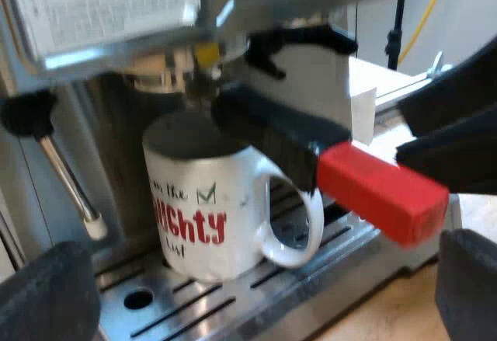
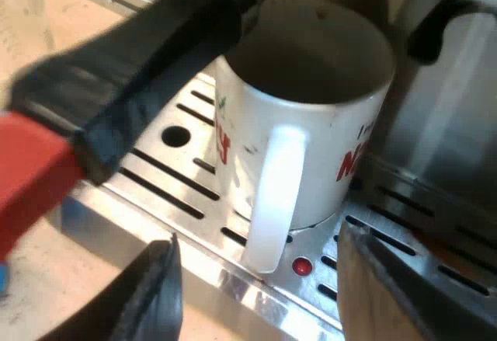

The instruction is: Place mug into machine

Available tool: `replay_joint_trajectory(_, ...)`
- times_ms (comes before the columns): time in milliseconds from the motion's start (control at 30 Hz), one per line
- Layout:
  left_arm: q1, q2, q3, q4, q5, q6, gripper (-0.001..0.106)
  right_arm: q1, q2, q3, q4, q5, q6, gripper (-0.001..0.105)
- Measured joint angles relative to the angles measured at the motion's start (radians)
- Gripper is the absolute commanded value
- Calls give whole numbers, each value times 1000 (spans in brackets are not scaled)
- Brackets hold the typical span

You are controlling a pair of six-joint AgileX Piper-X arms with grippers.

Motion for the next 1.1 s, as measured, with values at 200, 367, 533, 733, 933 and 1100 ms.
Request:
replay_joint_trajectory(200,0,0,-85,29,15,0,89,127,-222,0,136,48,6,47)
replay_joint_trajectory(367,0,-2,-177,161,18,0,89,176,-306,0,135,57,6,43)
replay_joint_trajectory(533,0,-2,-247,226,20,0,89,198,-354,0,135,93,7,6)
replay_joint_trajectory(733,0,-4,-323,232,62,20,89,198,-357,-2,118,100,11,0)
replay_joint_trajectory(933,0,-4,-350,267,71,22,89,198,-357,-2,59,133,13,0)
replay_joint_trajectory(1100,0,-4,-350,301,72,22,89,198,-280,-42,-6,171,24,0)
